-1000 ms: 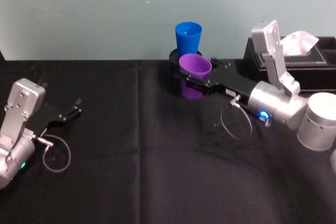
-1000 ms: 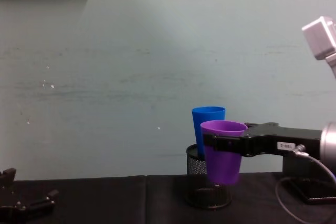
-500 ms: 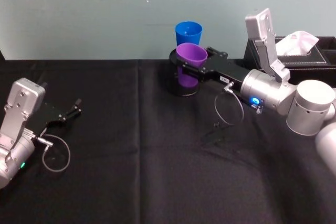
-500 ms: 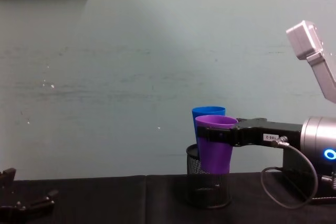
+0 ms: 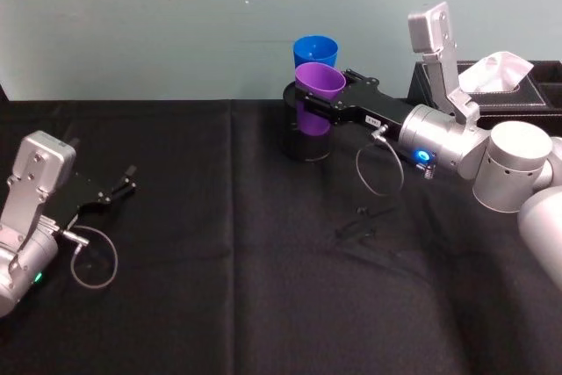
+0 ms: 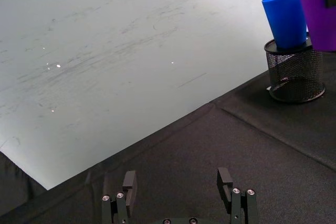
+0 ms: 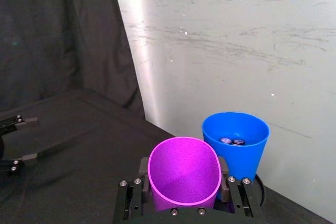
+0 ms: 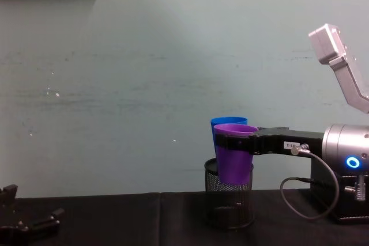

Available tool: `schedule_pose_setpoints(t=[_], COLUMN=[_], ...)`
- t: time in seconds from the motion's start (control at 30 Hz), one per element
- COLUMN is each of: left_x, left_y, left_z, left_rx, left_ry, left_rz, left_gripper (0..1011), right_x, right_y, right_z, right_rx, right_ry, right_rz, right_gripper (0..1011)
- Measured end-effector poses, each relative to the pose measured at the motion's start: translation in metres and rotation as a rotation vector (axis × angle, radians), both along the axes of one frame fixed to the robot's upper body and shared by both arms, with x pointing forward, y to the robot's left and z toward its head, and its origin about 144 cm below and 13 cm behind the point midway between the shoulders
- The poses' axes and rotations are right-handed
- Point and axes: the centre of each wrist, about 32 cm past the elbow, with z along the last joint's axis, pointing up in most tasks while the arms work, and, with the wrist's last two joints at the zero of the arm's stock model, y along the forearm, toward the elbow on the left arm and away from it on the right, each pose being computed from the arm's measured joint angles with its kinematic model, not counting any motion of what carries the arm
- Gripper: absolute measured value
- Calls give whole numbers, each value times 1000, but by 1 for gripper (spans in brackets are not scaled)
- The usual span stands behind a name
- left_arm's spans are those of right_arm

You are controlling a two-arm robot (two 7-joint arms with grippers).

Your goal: Pick up one cup with a gripper and tap it against the other cup.

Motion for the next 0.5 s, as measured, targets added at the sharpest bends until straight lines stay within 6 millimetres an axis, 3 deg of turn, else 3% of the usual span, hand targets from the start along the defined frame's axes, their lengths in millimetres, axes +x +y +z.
schedule_pose_setpoints(t=[0.5], left_x=[0], left_y=[0], left_z=[0], left_rx=[0], left_ry=[0], left_rz=[0], left_gripper=[1000], right_x=[17], right_y=[3], right_z=[3], right_rx=[-17], right_ry=[-7], right_rz=[-2], right_gripper=[724])
